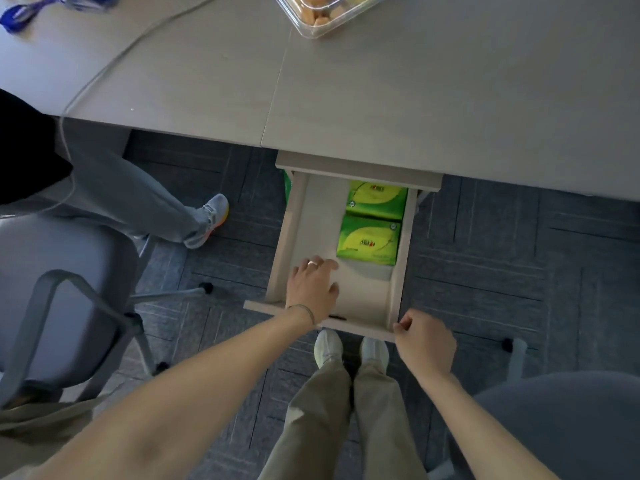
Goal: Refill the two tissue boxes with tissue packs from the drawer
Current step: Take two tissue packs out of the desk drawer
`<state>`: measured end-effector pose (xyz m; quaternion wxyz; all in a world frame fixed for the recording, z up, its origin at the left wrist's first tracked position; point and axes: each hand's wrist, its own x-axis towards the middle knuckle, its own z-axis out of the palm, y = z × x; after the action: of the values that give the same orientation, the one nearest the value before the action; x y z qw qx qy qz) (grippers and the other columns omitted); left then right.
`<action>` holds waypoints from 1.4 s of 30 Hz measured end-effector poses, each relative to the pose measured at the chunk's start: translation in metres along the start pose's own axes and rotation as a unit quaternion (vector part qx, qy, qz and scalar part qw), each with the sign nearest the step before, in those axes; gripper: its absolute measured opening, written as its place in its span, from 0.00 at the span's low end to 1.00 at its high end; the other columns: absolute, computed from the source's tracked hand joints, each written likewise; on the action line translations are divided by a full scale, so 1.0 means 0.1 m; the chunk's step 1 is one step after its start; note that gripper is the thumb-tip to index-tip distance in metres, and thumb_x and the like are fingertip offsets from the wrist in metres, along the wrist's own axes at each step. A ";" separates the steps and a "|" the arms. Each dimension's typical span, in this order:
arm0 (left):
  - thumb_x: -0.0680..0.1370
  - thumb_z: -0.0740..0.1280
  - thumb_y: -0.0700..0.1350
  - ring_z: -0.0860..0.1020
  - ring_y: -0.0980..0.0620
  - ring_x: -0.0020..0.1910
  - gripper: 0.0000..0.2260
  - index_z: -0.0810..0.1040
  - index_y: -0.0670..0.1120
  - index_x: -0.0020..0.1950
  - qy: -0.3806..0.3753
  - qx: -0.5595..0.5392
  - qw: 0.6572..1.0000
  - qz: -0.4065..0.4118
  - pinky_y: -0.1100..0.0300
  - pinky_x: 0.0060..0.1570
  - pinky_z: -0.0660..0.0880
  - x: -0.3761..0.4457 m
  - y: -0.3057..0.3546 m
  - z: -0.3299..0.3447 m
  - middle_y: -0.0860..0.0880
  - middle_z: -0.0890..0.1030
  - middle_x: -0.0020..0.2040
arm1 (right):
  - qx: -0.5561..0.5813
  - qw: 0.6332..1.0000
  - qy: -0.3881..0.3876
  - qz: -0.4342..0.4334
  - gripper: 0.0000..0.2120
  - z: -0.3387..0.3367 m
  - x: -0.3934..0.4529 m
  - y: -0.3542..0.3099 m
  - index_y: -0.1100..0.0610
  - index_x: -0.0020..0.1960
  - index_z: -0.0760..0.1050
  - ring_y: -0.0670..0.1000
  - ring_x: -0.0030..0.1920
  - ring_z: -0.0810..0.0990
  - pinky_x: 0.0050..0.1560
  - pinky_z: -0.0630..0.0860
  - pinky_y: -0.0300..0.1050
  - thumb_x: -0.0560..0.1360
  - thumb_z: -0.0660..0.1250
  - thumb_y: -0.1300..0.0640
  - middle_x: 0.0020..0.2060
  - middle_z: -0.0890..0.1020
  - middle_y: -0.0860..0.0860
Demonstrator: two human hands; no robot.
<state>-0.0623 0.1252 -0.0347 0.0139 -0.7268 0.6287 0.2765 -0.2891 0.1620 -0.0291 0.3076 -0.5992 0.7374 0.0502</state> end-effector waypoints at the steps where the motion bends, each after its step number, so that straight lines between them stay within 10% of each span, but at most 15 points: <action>1: 0.78 0.66 0.49 0.68 0.44 0.69 0.22 0.69 0.52 0.71 -0.011 0.011 0.999 0.031 0.50 0.64 0.67 0.14 0.08 0.02 0.47 0.72 0.69 | -0.005 1.000 -0.002 -0.004 0.11 0.00 -0.01 0.00 0.48 0.34 0.75 0.51 0.32 0.78 0.30 0.71 0.43 0.74 0.71 0.50 0.29 0.78 0.44; 6: 0.77 0.69 0.55 0.51 0.42 0.80 0.37 0.52 0.54 0.80 -0.060 0.130 0.980 0.135 0.40 0.75 0.55 0.81 0.48 0.15 0.43 0.52 0.81 | 0.017 0.998 0.046 -0.043 0.06 -0.09 0.16 -0.01 0.48 0.39 0.76 0.49 0.35 0.78 0.31 0.75 0.46 0.74 0.69 0.54 0.33 0.80 0.43; 14: 0.79 0.64 0.61 0.51 0.43 0.80 0.36 0.48 0.59 0.80 -0.072 0.167 0.973 0.140 0.42 0.77 0.50 0.80 0.36 0.36 0.45 0.51 0.82 | 0.084 0.980 0.083 -0.159 0.16 -0.34 0.91 -0.41 0.52 0.62 0.77 0.52 0.59 0.77 0.54 0.78 0.50 0.76 0.65 0.62 0.57 0.81 0.48; 22: 0.80 0.62 0.60 0.49 0.46 0.80 0.33 0.48 0.62 0.80 -0.094 0.127 0.986 0.060 0.46 0.77 0.54 0.30 -0.25 0.23 0.49 0.49 0.82 | -0.059 0.972 -0.021 -0.227 0.30 -0.24 1.91 -1.08 0.53 0.81 0.54 0.59 0.80 0.52 0.77 0.59 0.57 0.81 0.59 0.54 0.80 0.55 0.56; 27: 0.79 0.64 0.60 0.53 0.43 0.79 0.33 0.52 0.60 0.80 -0.090 0.134 0.987 0.028 0.49 0.75 0.55 0.22 -0.52 0.10 0.47 0.54 0.81 | -0.146 0.967 -0.043 -0.203 0.34 -0.02 1.94 -1.09 0.51 0.82 0.47 0.62 0.80 0.49 0.77 0.51 0.61 0.81 0.57 0.45 0.81 0.48 0.59; 32: 0.77 0.66 0.60 0.55 0.42 0.77 0.33 0.57 0.58 0.79 -0.068 0.117 0.991 0.011 0.49 0.74 0.58 0.17 -0.43 0.16 0.45 0.57 0.79 | -0.263 0.927 0.042 -0.266 0.37 0.03 1.68 -1.03 0.54 0.71 0.69 0.65 0.64 0.72 0.62 0.71 0.59 0.65 0.77 0.49 0.66 0.71 0.63; 36: 0.77 0.67 0.61 0.54 0.42 0.78 0.34 0.56 0.57 0.79 -0.067 0.115 0.991 0.008 0.47 0.74 0.58 0.13 -0.43 0.18 0.44 0.56 0.80 | -0.298 0.916 -0.004 -0.269 0.43 0.09 1.88 -1.11 0.53 0.72 0.60 0.68 0.70 0.67 0.72 0.63 0.64 0.64 0.78 0.48 0.70 0.66 0.65; 42: 0.73 0.71 0.59 0.52 0.40 0.78 0.41 0.52 0.55 0.80 -0.084 0.132 0.988 0.016 0.45 0.74 0.58 0.09 -0.45 0.20 0.41 0.53 0.80 | -0.192 0.948 0.004 -0.253 0.34 -0.04 1.71 -1.16 0.51 0.61 0.64 0.62 0.51 0.78 0.51 0.74 0.53 0.61 0.75 0.43 0.53 0.77 0.59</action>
<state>-0.0281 0.1335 -0.0698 0.1579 -0.6828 0.6675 0.2515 -0.2003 -0.0173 -0.0799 0.1866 -0.8139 0.5394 0.1090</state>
